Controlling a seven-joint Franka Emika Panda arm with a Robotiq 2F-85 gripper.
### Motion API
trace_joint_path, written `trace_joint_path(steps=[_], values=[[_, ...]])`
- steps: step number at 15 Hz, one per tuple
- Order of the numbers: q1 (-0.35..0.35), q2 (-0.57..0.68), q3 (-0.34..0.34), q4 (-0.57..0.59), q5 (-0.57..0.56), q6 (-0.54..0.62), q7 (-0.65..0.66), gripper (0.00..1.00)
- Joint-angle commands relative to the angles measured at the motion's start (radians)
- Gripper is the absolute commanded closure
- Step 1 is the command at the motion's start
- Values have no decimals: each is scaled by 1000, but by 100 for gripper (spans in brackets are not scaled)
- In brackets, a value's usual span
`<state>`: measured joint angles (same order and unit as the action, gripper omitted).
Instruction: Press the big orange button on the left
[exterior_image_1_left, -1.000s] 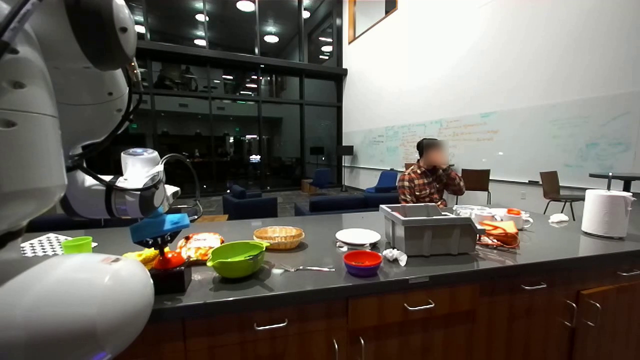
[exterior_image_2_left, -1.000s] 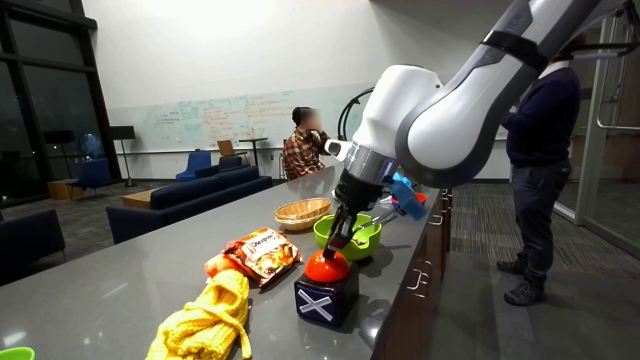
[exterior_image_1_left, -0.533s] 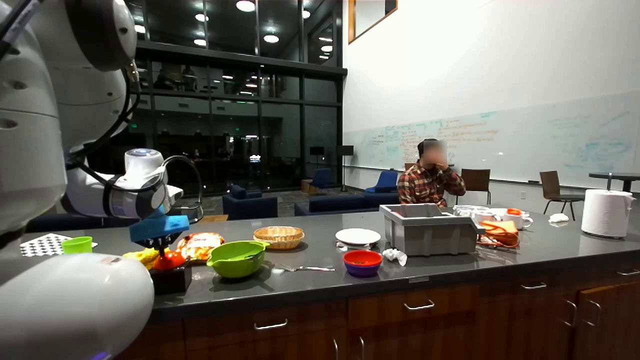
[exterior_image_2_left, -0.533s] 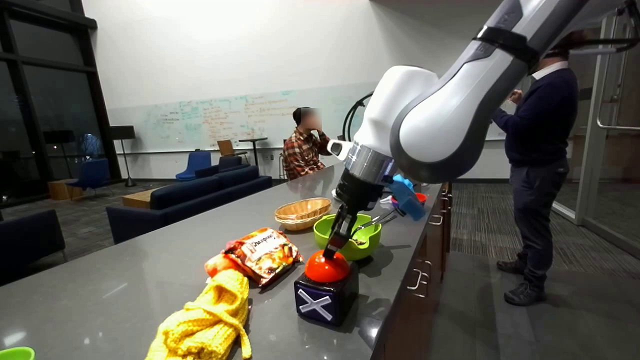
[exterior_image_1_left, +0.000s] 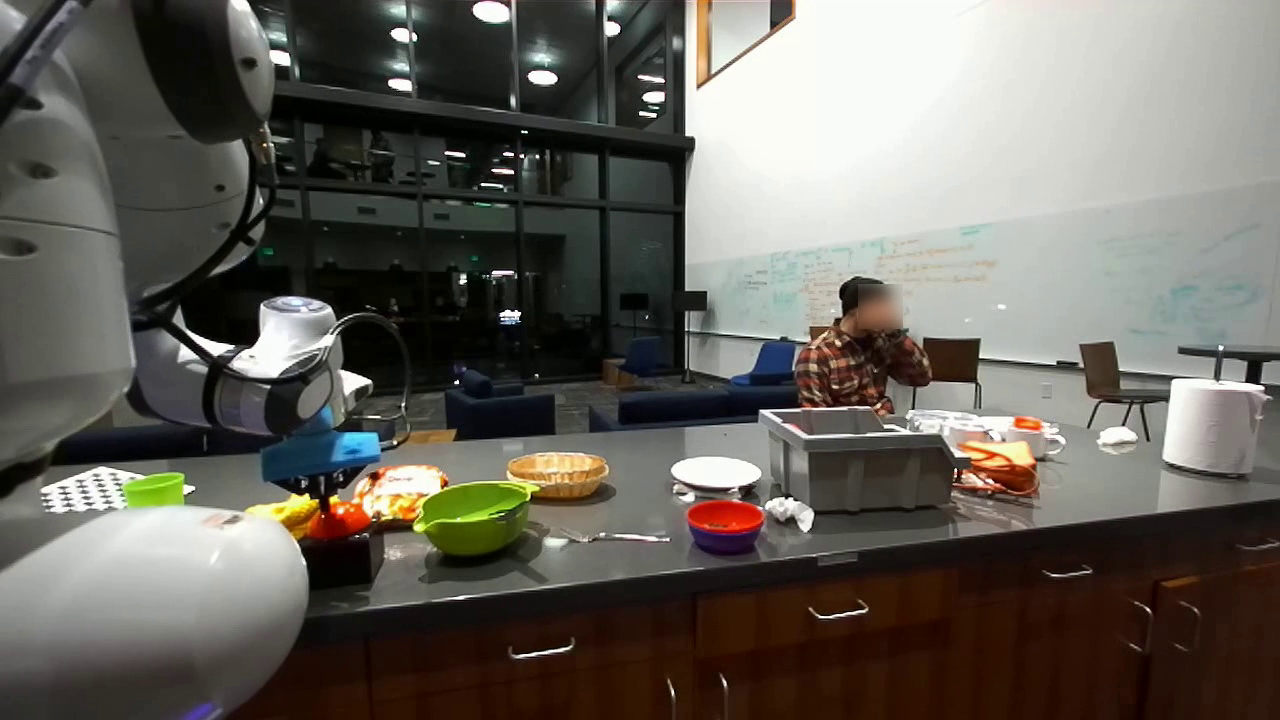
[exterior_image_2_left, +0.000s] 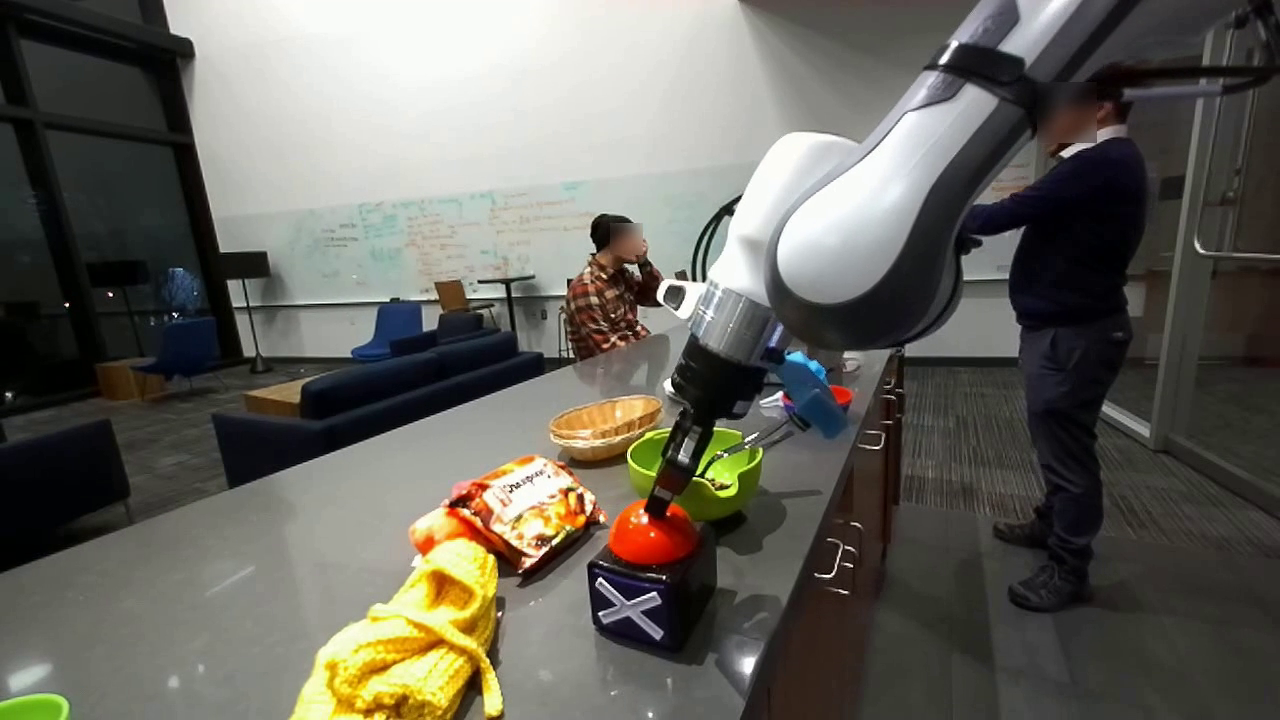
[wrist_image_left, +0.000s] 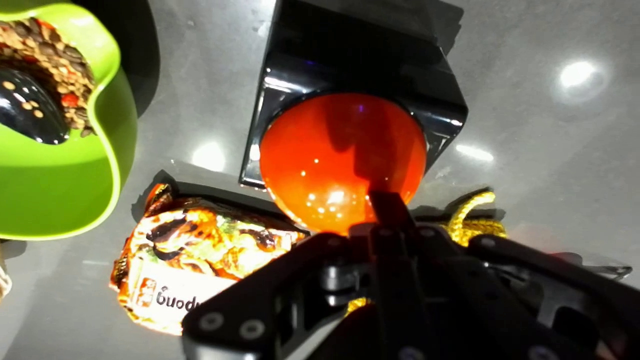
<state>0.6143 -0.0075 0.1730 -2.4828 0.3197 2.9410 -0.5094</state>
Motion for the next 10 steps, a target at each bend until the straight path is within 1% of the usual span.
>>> trace_joint_path(steps=[1, 4, 10], values=[[3, 16, 1, 11, 54, -22, -66, 100], [8, -5, 7, 9, 69, -16, -90, 100], [30, -57, 27, -8, 42, -4, -114, 100]])
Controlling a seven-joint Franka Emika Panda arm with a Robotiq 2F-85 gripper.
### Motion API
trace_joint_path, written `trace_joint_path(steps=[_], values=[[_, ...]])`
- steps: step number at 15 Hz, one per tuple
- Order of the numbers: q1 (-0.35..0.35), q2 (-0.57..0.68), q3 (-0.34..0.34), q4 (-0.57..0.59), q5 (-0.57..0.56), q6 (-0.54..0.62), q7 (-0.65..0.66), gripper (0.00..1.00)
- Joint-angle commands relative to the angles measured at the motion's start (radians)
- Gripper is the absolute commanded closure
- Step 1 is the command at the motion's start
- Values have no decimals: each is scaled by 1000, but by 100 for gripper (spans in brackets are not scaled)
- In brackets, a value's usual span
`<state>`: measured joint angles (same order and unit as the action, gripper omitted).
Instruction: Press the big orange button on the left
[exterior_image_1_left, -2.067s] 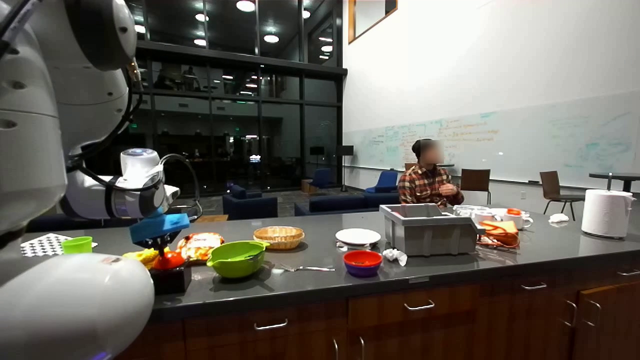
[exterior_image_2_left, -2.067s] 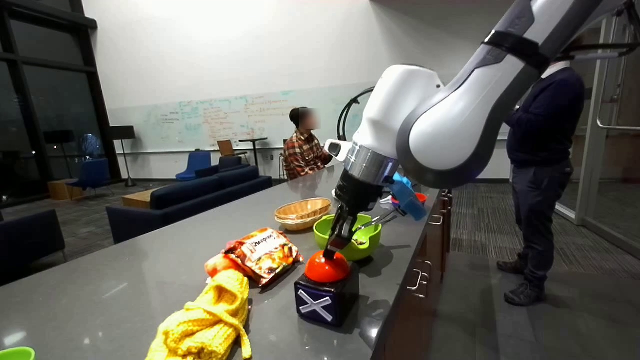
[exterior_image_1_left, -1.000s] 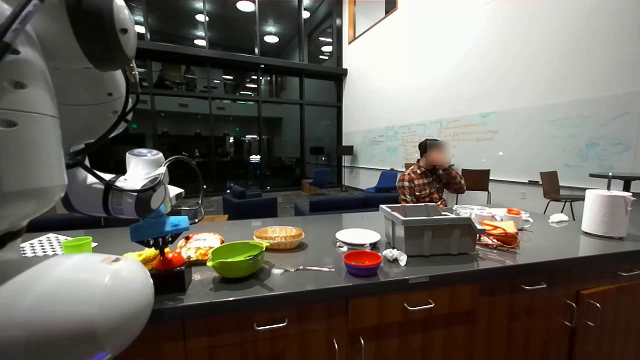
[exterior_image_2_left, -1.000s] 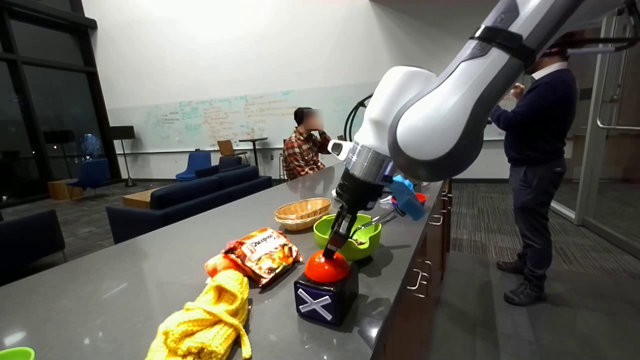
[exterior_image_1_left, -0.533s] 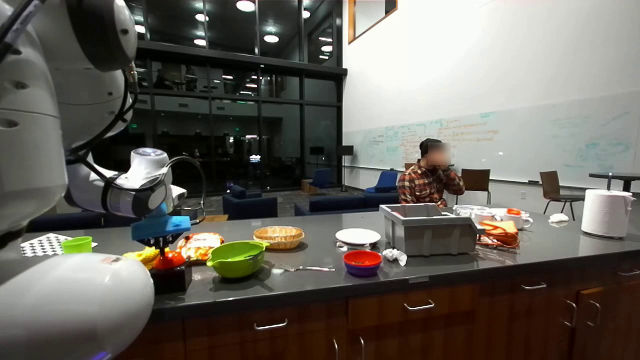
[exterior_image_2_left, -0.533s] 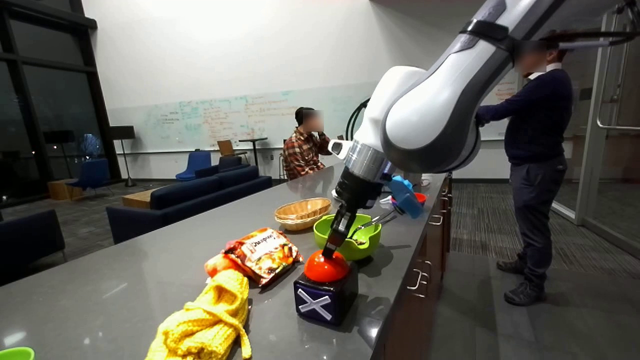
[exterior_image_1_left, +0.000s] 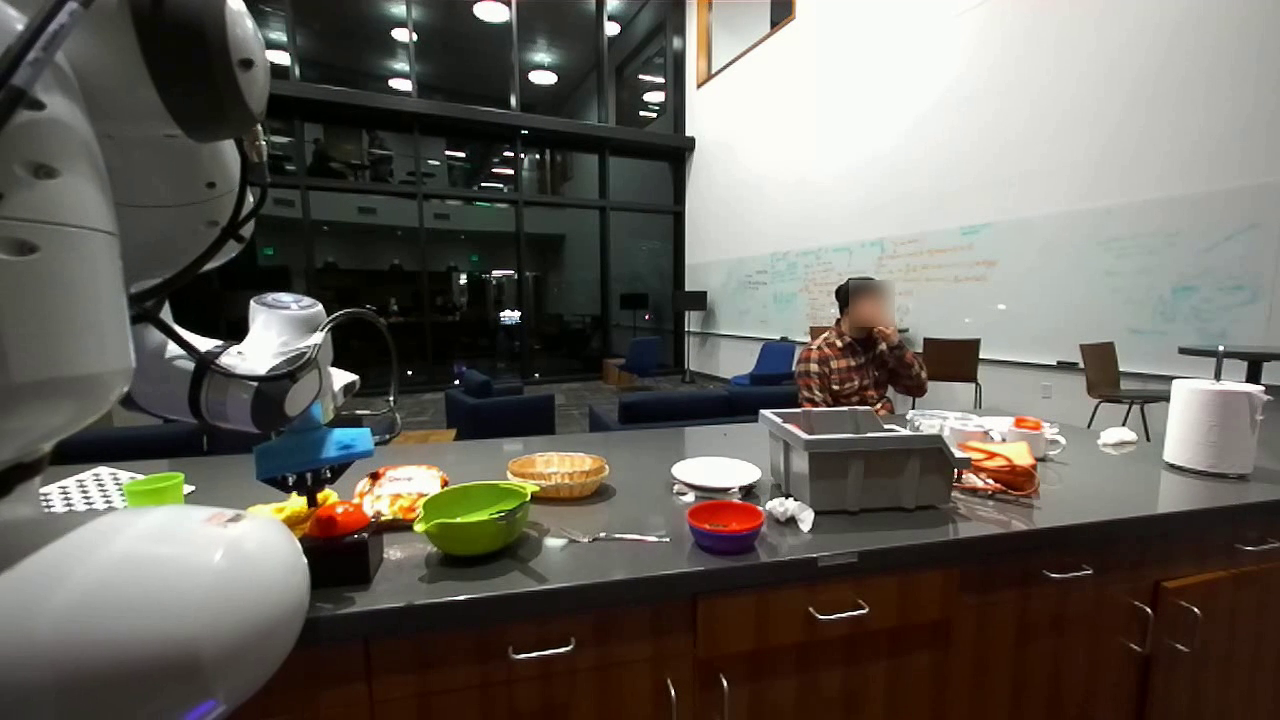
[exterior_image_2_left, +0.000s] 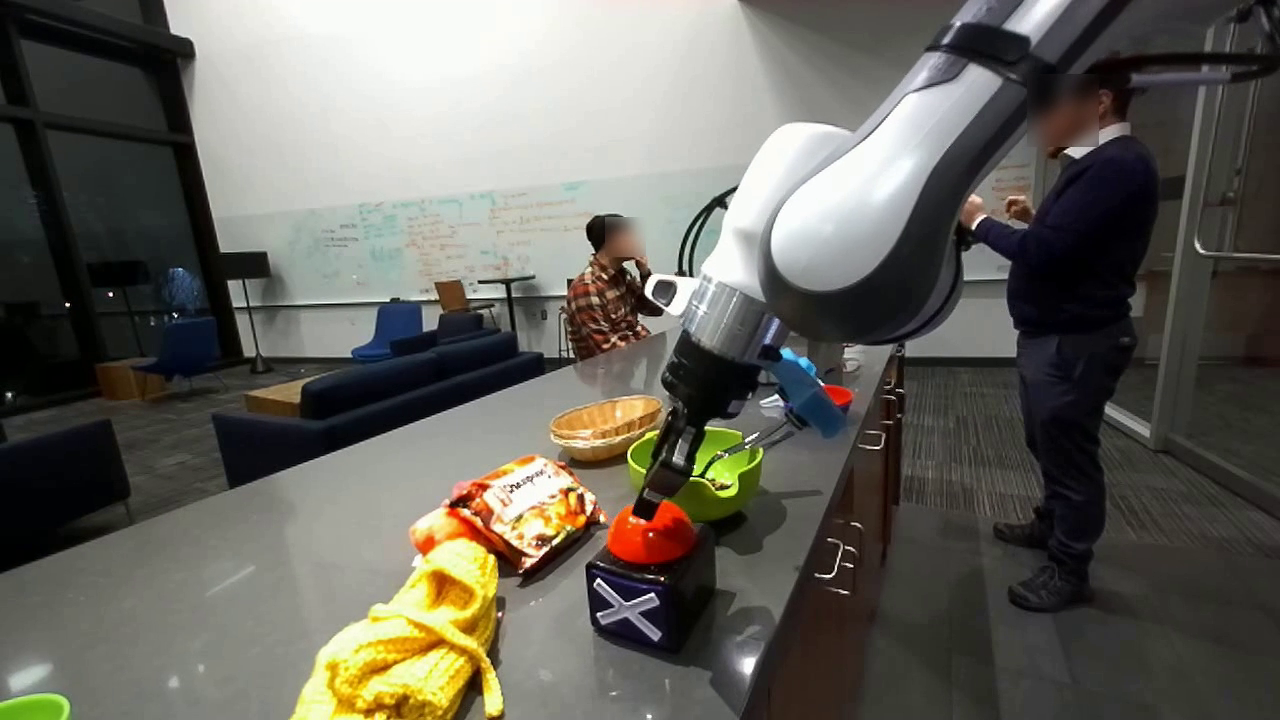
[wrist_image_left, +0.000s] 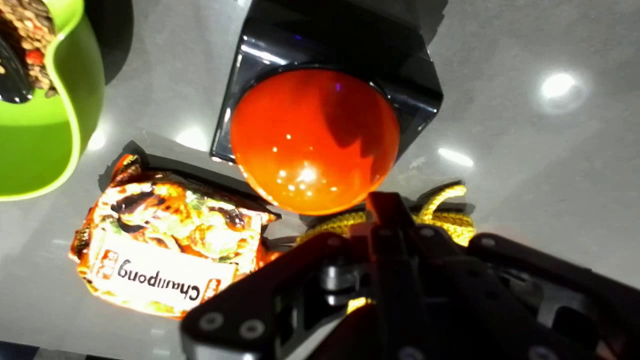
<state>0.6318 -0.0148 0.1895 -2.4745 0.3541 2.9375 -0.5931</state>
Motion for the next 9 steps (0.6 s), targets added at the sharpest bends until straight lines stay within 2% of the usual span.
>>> trace_joint_path(steps=[1, 7, 8, 9], values=[[17, -65, 14, -21, 0, 3, -32, 100], [48, -139, 18, -32, 10, 7, -67, 100], [54, -148, 16, -36, 20, 13, -77, 74], [59, -158, 14, -41, 23, 20, -86, 73]])
